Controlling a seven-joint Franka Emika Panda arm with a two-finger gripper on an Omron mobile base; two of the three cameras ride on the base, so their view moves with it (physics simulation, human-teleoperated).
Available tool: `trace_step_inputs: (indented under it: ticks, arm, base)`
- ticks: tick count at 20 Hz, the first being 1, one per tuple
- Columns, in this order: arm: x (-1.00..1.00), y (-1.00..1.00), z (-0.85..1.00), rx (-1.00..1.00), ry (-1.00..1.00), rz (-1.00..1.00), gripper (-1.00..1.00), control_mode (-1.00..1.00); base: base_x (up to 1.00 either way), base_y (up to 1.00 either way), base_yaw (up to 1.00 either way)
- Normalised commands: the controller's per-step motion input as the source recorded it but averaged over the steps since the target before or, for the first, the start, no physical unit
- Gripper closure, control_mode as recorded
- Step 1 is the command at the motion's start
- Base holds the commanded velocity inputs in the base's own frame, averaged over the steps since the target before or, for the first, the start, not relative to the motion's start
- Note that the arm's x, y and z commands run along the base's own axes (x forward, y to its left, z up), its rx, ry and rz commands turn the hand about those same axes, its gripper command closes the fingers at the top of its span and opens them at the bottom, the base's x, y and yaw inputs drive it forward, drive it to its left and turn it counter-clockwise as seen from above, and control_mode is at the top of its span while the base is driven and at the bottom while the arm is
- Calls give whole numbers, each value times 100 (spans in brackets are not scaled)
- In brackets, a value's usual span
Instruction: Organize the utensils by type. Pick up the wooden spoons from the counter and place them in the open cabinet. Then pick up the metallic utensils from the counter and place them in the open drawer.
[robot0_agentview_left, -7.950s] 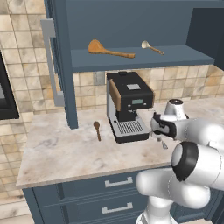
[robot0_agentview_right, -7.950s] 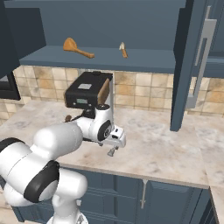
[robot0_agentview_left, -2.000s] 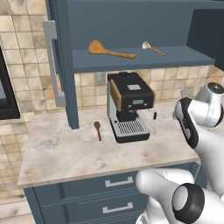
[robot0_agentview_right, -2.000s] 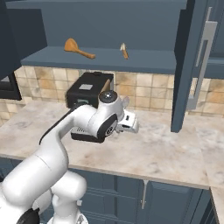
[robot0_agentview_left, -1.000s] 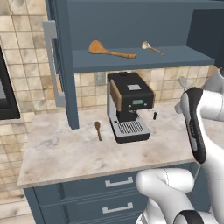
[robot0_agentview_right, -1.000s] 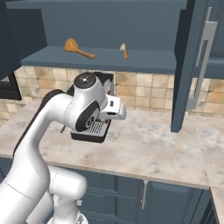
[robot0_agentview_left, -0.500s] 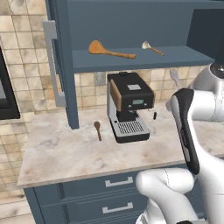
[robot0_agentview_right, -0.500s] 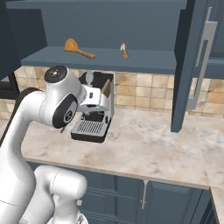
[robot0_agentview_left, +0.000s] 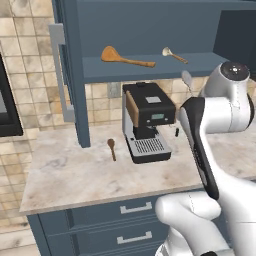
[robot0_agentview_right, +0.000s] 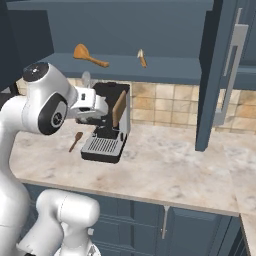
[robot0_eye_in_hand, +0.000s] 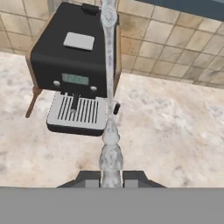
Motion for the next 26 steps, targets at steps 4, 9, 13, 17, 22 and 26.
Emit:
trace_step_inputs:
  ticks: [4,9,13,17,22,26]
  arm:
    - [-7,7,-1,0,-15,0,100,-100]
    - [-6,19,-1,0,-25,0,100,-100]
    - [-3,22,6,0,-9,0,100,-100]
    - [0,7,6,0,0,0,100,-100]
    - [0,0,9,0,2,0,100,-100]
    - [-1,0,6,0,4,0,100,-100]
  base:
    - [0,0,0]
    - [0,0,0]
    - [0,0,0]
    - [0,0,0]
    - [0,0,0]
    - [0,0,0]
